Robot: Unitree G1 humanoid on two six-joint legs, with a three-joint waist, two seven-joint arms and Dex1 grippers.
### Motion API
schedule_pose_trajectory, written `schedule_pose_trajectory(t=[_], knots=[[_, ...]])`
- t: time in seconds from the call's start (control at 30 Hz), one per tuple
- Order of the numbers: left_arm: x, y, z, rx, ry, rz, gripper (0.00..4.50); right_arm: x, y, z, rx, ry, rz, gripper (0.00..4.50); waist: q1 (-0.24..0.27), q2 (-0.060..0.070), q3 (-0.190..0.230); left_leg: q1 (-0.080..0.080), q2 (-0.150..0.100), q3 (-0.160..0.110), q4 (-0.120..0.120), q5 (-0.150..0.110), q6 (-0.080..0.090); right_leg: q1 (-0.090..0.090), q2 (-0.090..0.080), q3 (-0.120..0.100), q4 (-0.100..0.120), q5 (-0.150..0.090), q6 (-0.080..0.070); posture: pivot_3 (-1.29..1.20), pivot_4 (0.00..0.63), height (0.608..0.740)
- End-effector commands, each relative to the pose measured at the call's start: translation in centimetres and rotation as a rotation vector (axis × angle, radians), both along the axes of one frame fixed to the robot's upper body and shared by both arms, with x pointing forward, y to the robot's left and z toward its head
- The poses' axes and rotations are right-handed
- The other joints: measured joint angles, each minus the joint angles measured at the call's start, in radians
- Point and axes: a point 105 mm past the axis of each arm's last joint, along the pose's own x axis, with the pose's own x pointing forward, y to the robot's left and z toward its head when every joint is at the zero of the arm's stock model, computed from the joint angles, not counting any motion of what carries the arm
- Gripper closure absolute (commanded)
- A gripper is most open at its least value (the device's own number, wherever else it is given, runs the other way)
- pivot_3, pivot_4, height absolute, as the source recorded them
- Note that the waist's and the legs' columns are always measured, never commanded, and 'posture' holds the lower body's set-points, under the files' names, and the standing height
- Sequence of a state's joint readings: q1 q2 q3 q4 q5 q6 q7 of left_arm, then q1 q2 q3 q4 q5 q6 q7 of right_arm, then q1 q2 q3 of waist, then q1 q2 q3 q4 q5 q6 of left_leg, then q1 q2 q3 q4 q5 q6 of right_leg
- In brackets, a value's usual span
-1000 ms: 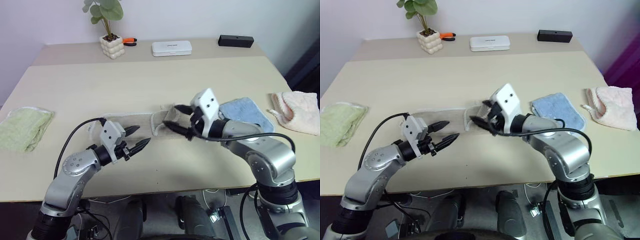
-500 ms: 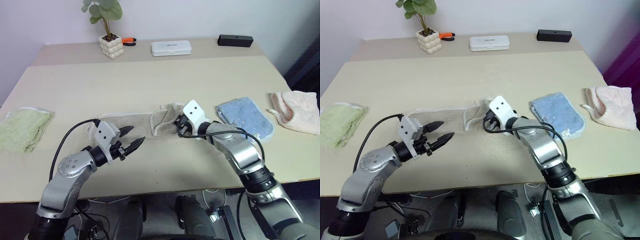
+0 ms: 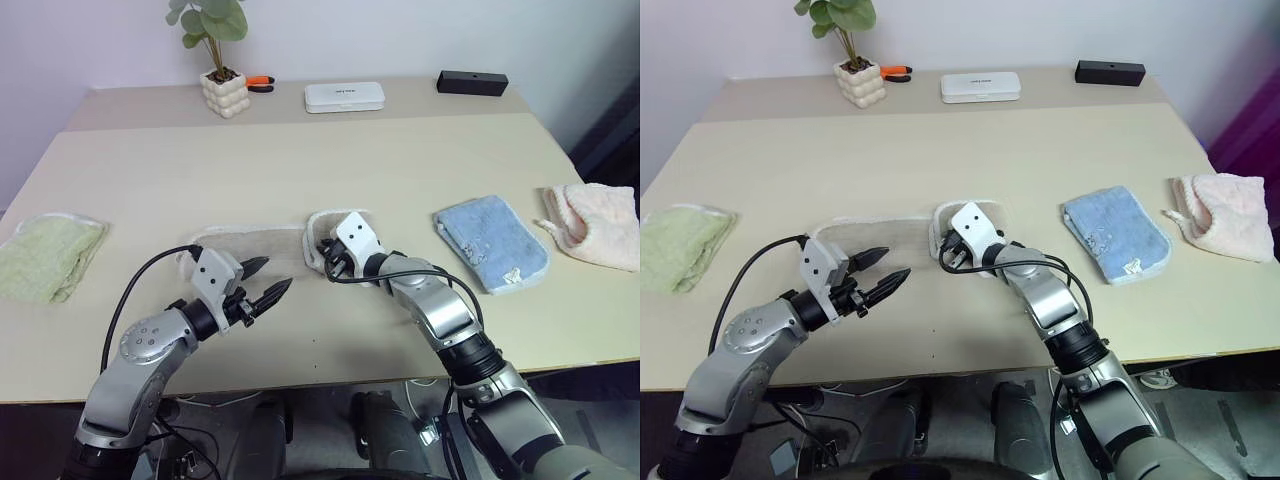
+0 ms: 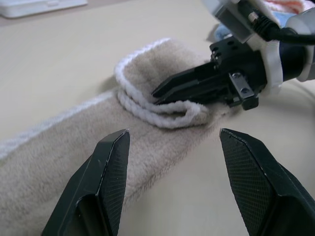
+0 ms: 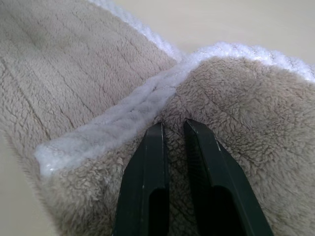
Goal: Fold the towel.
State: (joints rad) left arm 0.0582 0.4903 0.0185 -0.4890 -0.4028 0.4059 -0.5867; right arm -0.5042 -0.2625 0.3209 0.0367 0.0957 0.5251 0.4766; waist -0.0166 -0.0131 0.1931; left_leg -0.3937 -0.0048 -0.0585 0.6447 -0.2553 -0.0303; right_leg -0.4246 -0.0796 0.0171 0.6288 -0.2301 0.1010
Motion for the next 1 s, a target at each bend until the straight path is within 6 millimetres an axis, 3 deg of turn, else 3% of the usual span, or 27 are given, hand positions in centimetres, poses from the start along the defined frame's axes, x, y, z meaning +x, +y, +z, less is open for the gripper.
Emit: schedule_pose_trajectory(t=[0.03,0.1,0.17,0.27,0.3,0.47,0.57,0.87,0.97,1.0], knots=[[-0.3,1.7,1.7,-0.097,-0.024,0.110,1.30,-0.7,-0.1,4.8,0.118,-0.095,0.070,3.39,0.000,0.000,0.000,0.000,0.000,0.000,0.000,0.000,0.000,0.000,0.000,0.000,0.000,0.000,0.000,0.00,0.150,0.738],[-0.8,3.4,1.9,-0.266,0.044,0.221,0.71,-1.6,-0.2,7.6,0.108,-0.195,0.153,2.68,-0.001,0.000,0.001,-0.001,0.000,0.000,0.000,0.000,0.000,0.000,0.000,0.000,0.000,0.000,0.000,0.00,0.150,0.738],[-1.5,4.3,1.6,-0.347,0.101,0.274,0.00,-2.6,-0.1,8.8,0.067,-0.257,0.234,1.73,-0.002,0.000,0.000,0.000,0.000,-0.001,0.000,0.000,0.000,0.000,0.000,0.000,0.000,0.001,0.002,0.00,0.150,0.738],[-2.5,5.6,0.3,-0.463,0.208,0.399,0.00,-4.2,0.2,9.6,-0.010,-0.315,0.355,0.20,-0.001,0.000,0.000,0.000,0.000,-0.001,0.000,0.000,0.000,0.000,0.000,-0.001,0.000,0.000,0.000,0.00,0.150,0.738],[-2.8,6.0,-0.1,-0.502,0.247,0.444,0.00,-4.4,0.3,9.8,-0.029,-0.330,0.378,0.03,-0.001,0.000,0.000,0.000,0.000,-0.001,0.000,0.000,0.000,0.000,0.000,-0.001,0.000,0.000,0.000,0.00,0.150,0.738],[-3.0,8.0,-2.7,-0.774,0.460,0.675,0.00,-5.3,1.2,10.4,0.004,-0.331,0.449,0.03,0.004,-0.001,0.000,0.000,0.000,-0.002,0.001,0.000,0.000,0.001,-0.001,-0.001,0.000,0.000,0.000,0.00,0.150,0.738],[-2.1,8.0,-3.5,-0.802,0.547,0.725,0.00,-5.5,1.6,10.1,0.003,-0.332,0.461,0.03,0.008,-0.002,0.000,0.000,0.000,-0.003,0.001,0.000,0.000,0.002,-0.001,-0.002,0.000,0.000,0.000,0.00,0.150,0.738],[2.6,8.5,-2.6,-0.953,0.599,0.777,0.00,-6.2,1.8,9.1,-0.028,-0.338,0.473,0.03,0.011,-0.001,-0.001,0.002,-0.001,-0.003,0.001,0.000,-0.001,0.004,-0.001,-0.001,0.000,0.000,-0.001,0.00,0.150,0.738],[3.5,8.5,-2.7,-0.947,0.607,0.789,0.79,-6.4,1.6,8.8,-0.043,-0.340,0.460,0.00,0.010,-0.001,-0.001,0.002,-0.001,-0.003,0.001,0.000,-0.001,0.004,-0.001,-0.001,0.000,0.000,-0.001,0.00,0.150,0.738],[3.6,8.5,-2.6,-0.947,0.603,0.784,1.25,-6.4,1.5,8.7,-0.045,-0.338,0.457,0.00,0.009,-0.001,-0.001,0.002,-0.001,-0.002,0.001,0.000,-0.001,0.004,-0.001,-0.001,0.000,0.000,-0.001,0.00,0.150,0.738]])
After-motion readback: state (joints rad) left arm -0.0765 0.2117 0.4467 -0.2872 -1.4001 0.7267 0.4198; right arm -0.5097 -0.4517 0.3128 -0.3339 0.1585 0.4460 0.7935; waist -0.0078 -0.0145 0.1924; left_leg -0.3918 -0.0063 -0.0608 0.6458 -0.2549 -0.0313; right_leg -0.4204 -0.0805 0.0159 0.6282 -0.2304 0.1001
